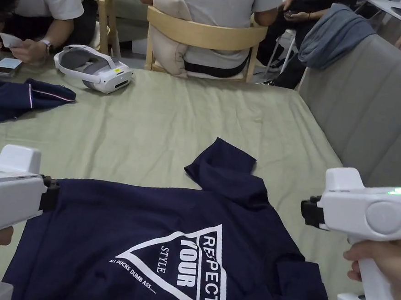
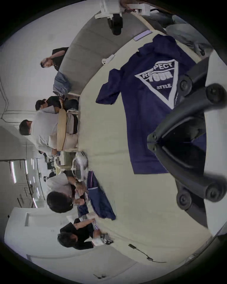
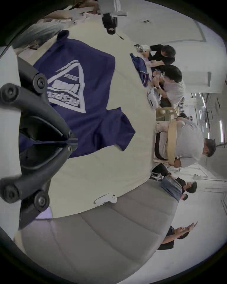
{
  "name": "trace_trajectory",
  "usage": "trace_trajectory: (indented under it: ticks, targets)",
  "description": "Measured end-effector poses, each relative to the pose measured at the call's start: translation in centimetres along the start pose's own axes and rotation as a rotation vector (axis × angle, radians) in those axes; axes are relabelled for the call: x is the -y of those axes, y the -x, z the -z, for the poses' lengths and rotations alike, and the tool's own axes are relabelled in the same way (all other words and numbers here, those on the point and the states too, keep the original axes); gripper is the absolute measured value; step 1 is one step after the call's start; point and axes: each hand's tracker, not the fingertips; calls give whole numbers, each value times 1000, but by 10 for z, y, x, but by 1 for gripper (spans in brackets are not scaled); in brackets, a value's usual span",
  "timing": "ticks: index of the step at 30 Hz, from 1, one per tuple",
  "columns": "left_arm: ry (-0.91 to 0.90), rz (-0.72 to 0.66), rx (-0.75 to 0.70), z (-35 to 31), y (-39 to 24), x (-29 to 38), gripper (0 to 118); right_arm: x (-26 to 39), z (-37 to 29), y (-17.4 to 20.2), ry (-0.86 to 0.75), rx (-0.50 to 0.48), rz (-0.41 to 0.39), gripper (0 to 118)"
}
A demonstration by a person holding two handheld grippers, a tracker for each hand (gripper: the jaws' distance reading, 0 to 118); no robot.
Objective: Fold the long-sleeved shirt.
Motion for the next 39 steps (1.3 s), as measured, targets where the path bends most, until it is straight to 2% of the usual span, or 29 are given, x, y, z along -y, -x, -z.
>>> trace_trajectory:
  ticks: [3,6,7,8,9,10,11,12,13,15,18,19,20,21,23,24,27,28,30,32,35,39]
  targets:
    - [17,4,1,22,-10,-17,3,-54,39,6,-19,-25,-6,1]
    - [39,3,23,53,-16,-30,3,-119,112,11,4,-51,-20,2]
    - [47,6,19,66,-18,-31,3,-139,142,16,23,-60,-29,7]
    - [55,13,12,75,-19,-32,3,-155,165,22,51,-66,-31,24]
    - [64,19,3,90,-11,-34,3,-168,197,26,94,-77,-35,66]
    - [68,18,-1,100,-7,-34,3,-178,233,28,137,-94,-38,97]
    - [67,11,2,104,-5,-32,3,-183,266,31,173,-92,-41,112]
    - [67,-3,11,107,-3,-29,3,-185,295,35,196,-88,-53,110]
    - [66,-14,17,110,-2,-29,3,-187,317,36,194,-80,-54,102]
    - [67,-50,11,111,1,-19,3,-182,361,36,211,-14,-28,79]
    - [88,-72,18,115,12,-6,3,-163,410,31,342,-10,28,81]
    - [89,-70,11,115,13,-3,3,-158,413,28,335,-40,56,74]
    - [95,-59,-3,114,13,-1,3,-166,399,25,288,-39,72,57]
    - [93,-56,-13,113,14,0,3,-171,394,26,301,-30,70,0]
    - [86,-78,-9,110,16,2,3,-171,387,30,230,-65,-2,0]
    - [89,-98,3,108,16,3,3,-173,389,31,251,-19,-1,0]
    - [77,-113,8,89,11,4,3,-174,374,31,213,-18,35,0]
    - [68,-104,7,80,9,5,3,-167,353,33,217,-27,33,0]
    - [50,-79,9,60,4,3,3,-176,305,29,118,-42,38,0]
    - [39,-71,18,44,2,3,3,-190,230,25,-46,-112,-27,0]
    - [6,-66,44,22,-6,6,3,-181,118,27,-194,-122,-97,0]
    - [-28,-67,82,-4,-14,14,3,-127,32,42,-226,-61,-147,0]
